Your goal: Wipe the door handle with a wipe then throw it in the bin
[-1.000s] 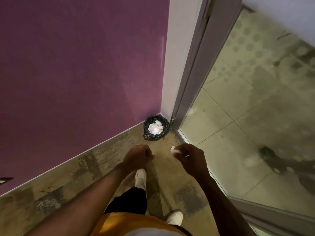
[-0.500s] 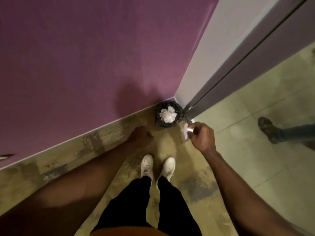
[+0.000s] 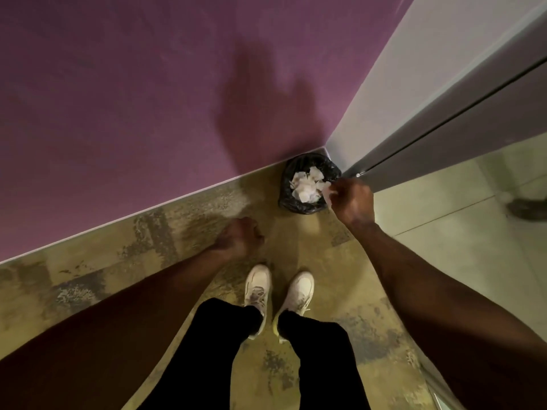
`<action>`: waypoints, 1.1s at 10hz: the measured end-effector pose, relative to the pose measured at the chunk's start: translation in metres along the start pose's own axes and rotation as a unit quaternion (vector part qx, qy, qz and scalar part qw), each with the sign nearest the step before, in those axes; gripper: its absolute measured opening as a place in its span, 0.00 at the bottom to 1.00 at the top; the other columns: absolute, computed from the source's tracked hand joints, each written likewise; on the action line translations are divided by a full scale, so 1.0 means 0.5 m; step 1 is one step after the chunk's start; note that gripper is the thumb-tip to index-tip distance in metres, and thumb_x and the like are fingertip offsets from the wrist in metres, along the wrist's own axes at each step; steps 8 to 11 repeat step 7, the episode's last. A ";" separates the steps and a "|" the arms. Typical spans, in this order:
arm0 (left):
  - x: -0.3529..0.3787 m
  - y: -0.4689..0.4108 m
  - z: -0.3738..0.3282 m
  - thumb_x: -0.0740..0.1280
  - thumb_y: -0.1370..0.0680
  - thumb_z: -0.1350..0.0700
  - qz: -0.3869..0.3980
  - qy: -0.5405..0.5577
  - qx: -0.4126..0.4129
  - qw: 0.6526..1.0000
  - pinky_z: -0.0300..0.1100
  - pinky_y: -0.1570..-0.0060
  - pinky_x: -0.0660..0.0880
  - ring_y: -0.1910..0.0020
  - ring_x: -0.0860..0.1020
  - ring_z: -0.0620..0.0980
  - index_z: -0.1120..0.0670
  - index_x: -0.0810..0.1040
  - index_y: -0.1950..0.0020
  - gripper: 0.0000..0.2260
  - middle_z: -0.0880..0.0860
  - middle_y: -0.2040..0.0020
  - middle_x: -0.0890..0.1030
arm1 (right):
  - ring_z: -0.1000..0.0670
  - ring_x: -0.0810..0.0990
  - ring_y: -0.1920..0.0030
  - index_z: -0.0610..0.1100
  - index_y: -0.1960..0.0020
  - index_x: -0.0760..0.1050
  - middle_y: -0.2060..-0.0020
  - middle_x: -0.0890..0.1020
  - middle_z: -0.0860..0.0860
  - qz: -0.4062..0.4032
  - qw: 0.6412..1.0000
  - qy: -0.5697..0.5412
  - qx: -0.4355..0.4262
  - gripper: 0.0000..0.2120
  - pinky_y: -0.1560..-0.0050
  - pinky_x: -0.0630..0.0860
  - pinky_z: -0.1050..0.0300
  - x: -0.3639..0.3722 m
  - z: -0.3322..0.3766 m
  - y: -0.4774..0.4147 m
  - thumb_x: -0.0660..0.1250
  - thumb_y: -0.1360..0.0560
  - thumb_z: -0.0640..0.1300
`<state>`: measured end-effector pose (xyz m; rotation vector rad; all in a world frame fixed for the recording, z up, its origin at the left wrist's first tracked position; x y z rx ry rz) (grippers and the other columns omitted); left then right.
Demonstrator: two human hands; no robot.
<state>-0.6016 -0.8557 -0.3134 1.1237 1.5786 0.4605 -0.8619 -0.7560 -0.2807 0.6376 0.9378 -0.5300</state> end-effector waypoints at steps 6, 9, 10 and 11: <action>0.108 -0.208 -0.059 0.73 0.15 0.46 -0.016 -0.037 0.034 0.999 0.50 0.41 0.83 0.38 0.86 0.60 0.57 0.85 0.41 0.14 0.58 0.38 0.87 | 0.34 0.86 0.46 0.45 0.42 0.85 0.44 0.88 0.39 0.070 0.995 0.061 -0.027 0.10 0.49 0.82 0.46 0.183 -0.141 -0.119 0.69 0.22 0.41; 0.086 -0.163 -0.073 0.74 0.16 0.48 -0.007 -0.036 0.043 0.998 0.49 0.41 0.82 0.39 0.86 0.60 0.54 0.82 0.50 0.11 0.59 0.41 0.88 | 0.33 0.87 0.49 0.43 0.47 0.86 0.49 0.88 0.38 0.068 0.997 0.024 -0.020 0.07 0.52 0.81 0.48 0.146 -0.120 -0.076 0.70 0.22 0.43; 0.086 -0.163 -0.073 0.74 0.16 0.48 -0.007 -0.036 0.043 0.998 0.49 0.41 0.82 0.39 0.86 0.60 0.54 0.82 0.50 0.11 0.59 0.41 0.88 | 0.33 0.87 0.49 0.43 0.47 0.86 0.49 0.88 0.38 0.068 0.997 0.024 -0.020 0.07 0.52 0.81 0.48 0.146 -0.120 -0.076 0.70 0.22 0.43; 0.086 -0.163 -0.073 0.74 0.16 0.48 -0.007 -0.036 0.043 0.998 0.49 0.41 0.82 0.39 0.86 0.60 0.54 0.82 0.50 0.11 0.59 0.41 0.88 | 0.33 0.87 0.49 0.43 0.47 0.86 0.49 0.88 0.38 0.068 0.997 0.024 -0.020 0.07 0.52 0.81 0.48 0.146 -0.120 -0.076 0.70 0.22 0.43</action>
Point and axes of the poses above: each hand's wrist, its own y-axis away from the middle knuckle, its own x-axis out of the palm, z = x × y, the point moved 4 cm from there along -y, towards the middle knuckle
